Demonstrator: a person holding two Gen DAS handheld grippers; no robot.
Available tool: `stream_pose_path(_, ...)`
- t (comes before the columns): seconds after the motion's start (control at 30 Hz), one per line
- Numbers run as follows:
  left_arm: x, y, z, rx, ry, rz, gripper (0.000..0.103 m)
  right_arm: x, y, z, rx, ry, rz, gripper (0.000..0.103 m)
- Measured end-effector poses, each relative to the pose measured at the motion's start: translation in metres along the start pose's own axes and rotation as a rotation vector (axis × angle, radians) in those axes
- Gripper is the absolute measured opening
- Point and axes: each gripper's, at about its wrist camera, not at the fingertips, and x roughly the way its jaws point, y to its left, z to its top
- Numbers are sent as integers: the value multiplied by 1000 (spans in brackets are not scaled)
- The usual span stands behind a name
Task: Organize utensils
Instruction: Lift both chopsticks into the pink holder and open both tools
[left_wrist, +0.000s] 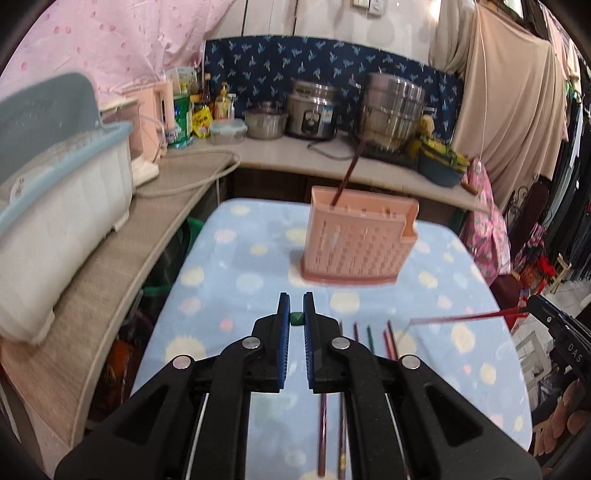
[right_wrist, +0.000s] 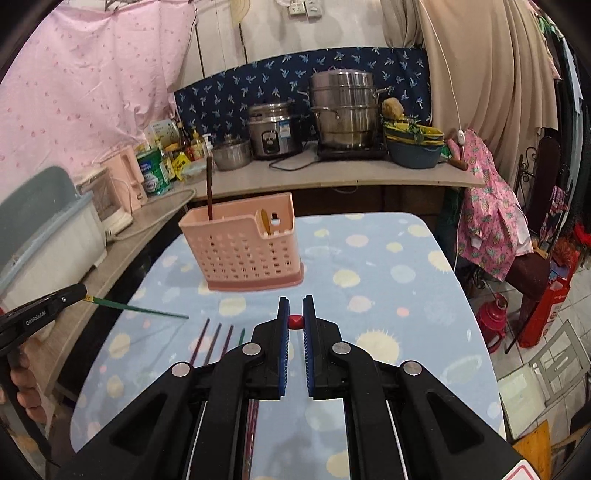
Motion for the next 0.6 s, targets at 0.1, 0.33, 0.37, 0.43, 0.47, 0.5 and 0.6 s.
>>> stream_pose_path(0.1, 1, -4, 34, 2, -52, 1, 7, 4, -6, 31, 27, -47, 21, 7)
stream_pose_path(0.33, 3, -12, 114, -28, -157, -26, 7, 16, -10, 105, 89, -158, 76, 7)
stream_pose_path(0.37, 1, -13, 124, -34, -171, -35, 7, 17, -10, 115, 96, -175, 86, 7)
stream_pose_path(0.43, -3, -15, 145, -48, -210, -53, 7, 19, -9, 135, 111, -208, 108, 7)
stream_pose_path(0.47, -5, -17, 157, -55, -234, -61, 7, 20, -8, 145, 121, -225, 121, 7)
stream_pose_path(0.5, -6, -18, 166, -58, -250, -67, 7, 20, -7, 154, 128, -241, 132, 7)
stream_pose_path(0.6, -6, -24, 191, -67, -299, -81, 7, 25, 1, 179, 136, -287, 155, 7)
